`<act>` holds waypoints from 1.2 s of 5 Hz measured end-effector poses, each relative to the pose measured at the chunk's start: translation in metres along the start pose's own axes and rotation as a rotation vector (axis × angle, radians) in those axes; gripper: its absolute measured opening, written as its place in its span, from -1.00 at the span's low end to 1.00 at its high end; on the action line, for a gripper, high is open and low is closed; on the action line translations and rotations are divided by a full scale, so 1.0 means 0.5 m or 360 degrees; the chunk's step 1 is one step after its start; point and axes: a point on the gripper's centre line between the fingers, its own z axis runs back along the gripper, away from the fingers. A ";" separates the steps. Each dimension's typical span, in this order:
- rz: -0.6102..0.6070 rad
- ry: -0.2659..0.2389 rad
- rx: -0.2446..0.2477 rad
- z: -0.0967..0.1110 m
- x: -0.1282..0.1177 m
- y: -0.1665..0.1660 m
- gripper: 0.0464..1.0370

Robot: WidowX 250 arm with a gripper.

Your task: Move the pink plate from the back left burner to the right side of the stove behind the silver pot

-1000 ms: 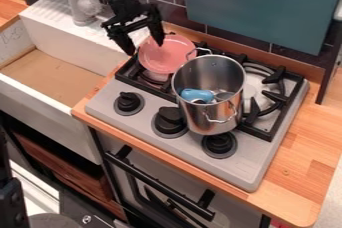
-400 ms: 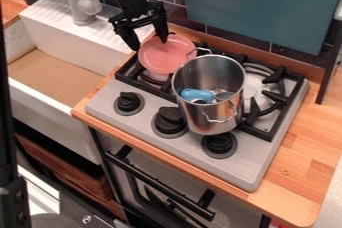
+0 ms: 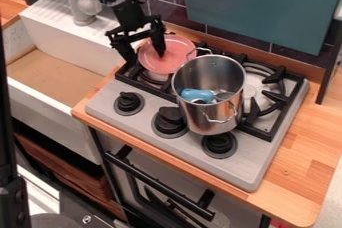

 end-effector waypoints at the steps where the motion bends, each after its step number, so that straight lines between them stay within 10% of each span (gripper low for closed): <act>1: 0.0054 -0.0050 0.0030 -0.005 -0.007 -0.007 0.85; 5: 0.0084 -0.0087 0.0010 -0.004 -0.007 -0.033 -0.82; 6: 0.0092 -0.0033 -0.0015 -0.005 -0.017 -0.043 -0.98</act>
